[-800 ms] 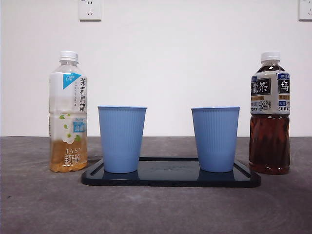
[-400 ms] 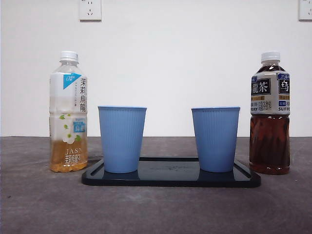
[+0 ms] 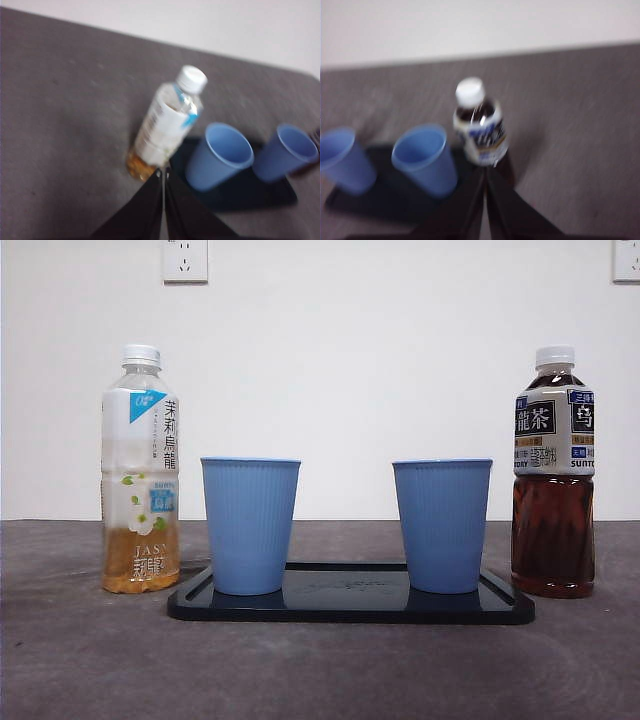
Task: Pour the drink into the cup
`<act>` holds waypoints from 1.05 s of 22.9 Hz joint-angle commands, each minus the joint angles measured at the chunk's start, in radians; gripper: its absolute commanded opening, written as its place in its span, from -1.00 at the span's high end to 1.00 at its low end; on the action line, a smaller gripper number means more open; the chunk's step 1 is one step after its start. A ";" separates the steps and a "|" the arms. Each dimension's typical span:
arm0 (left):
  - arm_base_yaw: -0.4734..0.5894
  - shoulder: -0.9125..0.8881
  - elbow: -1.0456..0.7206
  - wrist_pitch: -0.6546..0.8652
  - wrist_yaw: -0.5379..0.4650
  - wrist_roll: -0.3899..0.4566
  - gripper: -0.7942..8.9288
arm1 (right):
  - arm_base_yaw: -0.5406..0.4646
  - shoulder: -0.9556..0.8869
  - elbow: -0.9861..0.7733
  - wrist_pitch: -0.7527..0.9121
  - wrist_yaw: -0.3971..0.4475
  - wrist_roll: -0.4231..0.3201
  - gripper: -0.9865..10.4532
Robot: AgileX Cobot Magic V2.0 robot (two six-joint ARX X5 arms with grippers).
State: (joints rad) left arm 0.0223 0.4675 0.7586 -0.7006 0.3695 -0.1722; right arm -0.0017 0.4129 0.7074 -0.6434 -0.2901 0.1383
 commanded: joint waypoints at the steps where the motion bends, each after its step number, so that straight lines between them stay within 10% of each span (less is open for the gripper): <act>1: -0.005 0.039 0.037 -0.051 0.034 0.110 0.82 | 0.000 0.047 0.040 -0.073 -0.041 -0.084 0.82; 14: -0.087 0.087 0.043 -0.190 0.104 0.235 0.79 | 0.050 0.090 0.052 -0.232 -0.087 -0.151 0.82; 18: -0.087 0.087 0.043 -0.190 0.104 0.232 0.02 | 0.052 0.090 0.052 -0.232 -0.086 -0.147 0.23; 24: -0.087 0.087 0.043 -0.189 0.104 0.232 -0.06 | 0.052 0.090 0.049 -0.217 -0.085 -0.116 0.18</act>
State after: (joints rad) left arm -0.0624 0.5503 0.7830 -0.8974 0.4702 0.0437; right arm 0.0467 0.4980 0.7437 -0.8734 -0.3721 0.0078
